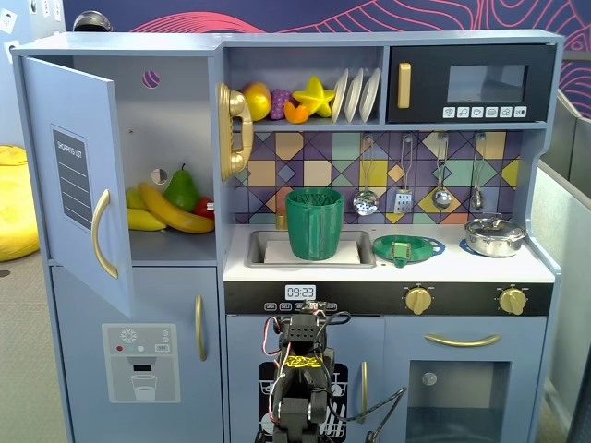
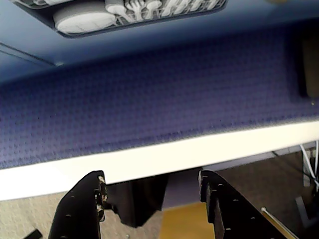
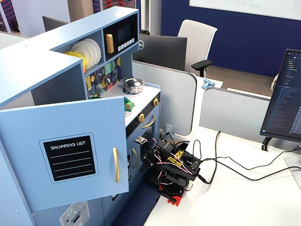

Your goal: Pick up the green pineapple from the left cabinet and place it in the green recipient

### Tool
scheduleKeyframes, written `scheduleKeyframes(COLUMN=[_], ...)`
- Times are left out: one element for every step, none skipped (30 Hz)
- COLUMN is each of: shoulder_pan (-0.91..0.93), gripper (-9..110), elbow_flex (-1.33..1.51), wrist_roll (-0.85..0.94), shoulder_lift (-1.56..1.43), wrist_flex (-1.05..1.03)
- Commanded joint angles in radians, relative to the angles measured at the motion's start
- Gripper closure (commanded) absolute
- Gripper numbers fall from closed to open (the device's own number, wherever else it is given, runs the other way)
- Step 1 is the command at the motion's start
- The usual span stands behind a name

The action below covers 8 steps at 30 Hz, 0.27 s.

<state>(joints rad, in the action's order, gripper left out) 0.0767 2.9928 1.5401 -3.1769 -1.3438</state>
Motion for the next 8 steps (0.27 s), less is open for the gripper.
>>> scheduleKeyframes(shoulder_pan=[-0.020,-0.026,-0.026,-0.028,-0.032,-0.035,-0.041,-0.054], gripper=[86,86,86,86,86,86,86,86], elbow_flex=[0.005,0.005,0.005,0.005,0.005,0.005,0.005,0.005], wrist_roll=[-0.057,-0.075,-0.100,-0.104,-0.107,-0.109,-0.106,-0.095], shoulder_lift=[-0.002,-0.002,-0.002,-0.002,-0.002,-0.002,-0.002,-0.002], wrist_flex=[-0.175,-0.183,-0.178,-0.176,-0.176,-0.176,-0.176,-0.178])
